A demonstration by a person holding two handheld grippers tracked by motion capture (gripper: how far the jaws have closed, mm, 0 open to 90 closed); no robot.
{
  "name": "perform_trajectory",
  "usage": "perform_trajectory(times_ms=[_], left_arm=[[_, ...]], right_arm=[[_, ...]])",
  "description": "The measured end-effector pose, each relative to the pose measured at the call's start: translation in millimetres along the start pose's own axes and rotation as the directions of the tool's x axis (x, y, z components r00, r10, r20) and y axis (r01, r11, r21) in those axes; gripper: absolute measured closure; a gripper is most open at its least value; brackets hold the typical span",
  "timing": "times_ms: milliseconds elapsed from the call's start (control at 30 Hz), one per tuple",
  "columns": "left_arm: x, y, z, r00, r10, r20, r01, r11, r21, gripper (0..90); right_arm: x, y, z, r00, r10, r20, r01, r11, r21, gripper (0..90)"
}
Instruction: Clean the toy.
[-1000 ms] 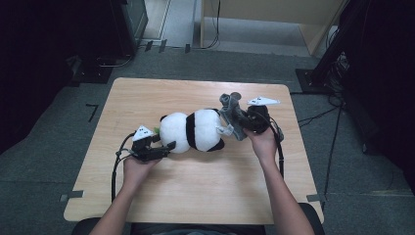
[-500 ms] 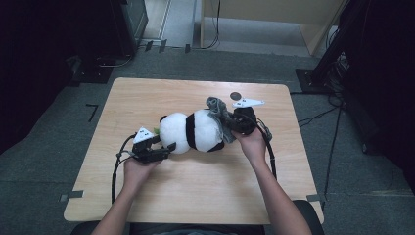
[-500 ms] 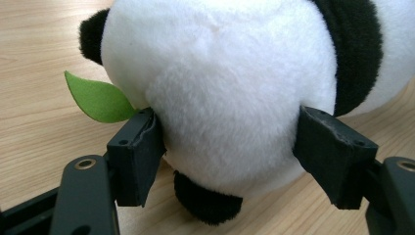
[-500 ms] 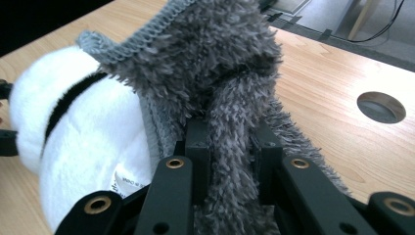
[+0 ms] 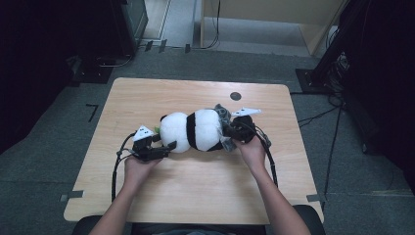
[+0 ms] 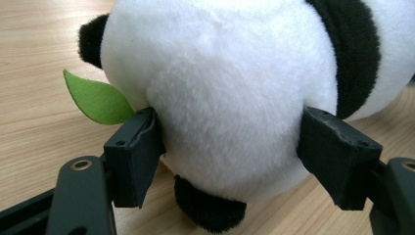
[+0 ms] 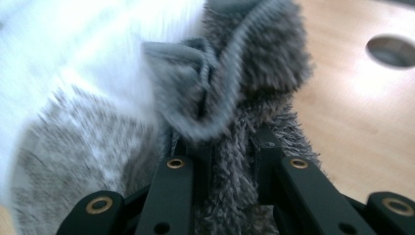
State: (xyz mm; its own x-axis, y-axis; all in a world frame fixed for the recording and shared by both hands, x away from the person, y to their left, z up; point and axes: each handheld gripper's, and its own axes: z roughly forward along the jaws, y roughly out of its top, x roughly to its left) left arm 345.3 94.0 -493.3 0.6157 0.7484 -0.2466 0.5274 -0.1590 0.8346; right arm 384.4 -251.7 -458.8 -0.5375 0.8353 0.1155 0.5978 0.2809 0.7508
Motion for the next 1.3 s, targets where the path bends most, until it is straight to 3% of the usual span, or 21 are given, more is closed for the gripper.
perform_trajectory(times_ms=[167,433,567,733,900,1000,1100,1300], left_arm=[[1.0,-0.2,0.0,1.0000,0.002,0.003,-0.002,1.0000,-0.001,25.3],[1.3,0.0,0.0,1.0000,0.001,0.003,-0.001,1.0000,-0.008,25.0],[0.5,0.1,-0.6,1.0000,0.007,-0.001,-0.007,1.0000,-0.007,25.2],[-0.1,0.0,-1.7,0.9998,0.020,-0.008,-0.020,0.9998,0.004,25.2],[-0.5,-0.1,-2.3,0.9997,0.021,-0.009,-0.021,0.9998,0.006,25.1],[-0.6,0.0,-2.5,0.9997,0.023,-0.009,-0.023,0.9997,0.007,25.1],[-1.0,0.1,-2.7,0.9997,0.022,-0.011,-0.022,0.9997,0.007,25.2],[-1.0,0.0,-2.8,0.9996,0.026,-0.013,-0.026,0.9996,0.009,25.2]], right_arm=[[1.8,-12.7,14.9,0.9998,-0.018,0.002,0.018,0.996,0.084,76.3],[-8.6,-16.9,11.2,0.9985,0.039,-0.037,-0.036,0.996,0.082,75.7],[-8.6,-15.6,6.9,0.9994,0.027,-0.024,-0.025,0.996,0.089,76.5],[-20.7,-8.3,-9.7,0.9985,0.053,-0.011,-0.053,0.998,0.040,76.7],[-23.5,8.4,-36.8,0.9986,0.053,-0.008,-0.053,0.997,-0.053,76.9],[-14.9,22.0,-50.0,0.9995,0.025,-0.019,-0.026,0.997,-0.079,76.9],[0.9,37.0,-58.5,0.9986,-0.039,-0.034,0.036,0.995,-0.095,76.9],[39.2,57.8,-55.5,0.9838,-0.157,-0.087,0.148,0.984,-0.095,76.8]])
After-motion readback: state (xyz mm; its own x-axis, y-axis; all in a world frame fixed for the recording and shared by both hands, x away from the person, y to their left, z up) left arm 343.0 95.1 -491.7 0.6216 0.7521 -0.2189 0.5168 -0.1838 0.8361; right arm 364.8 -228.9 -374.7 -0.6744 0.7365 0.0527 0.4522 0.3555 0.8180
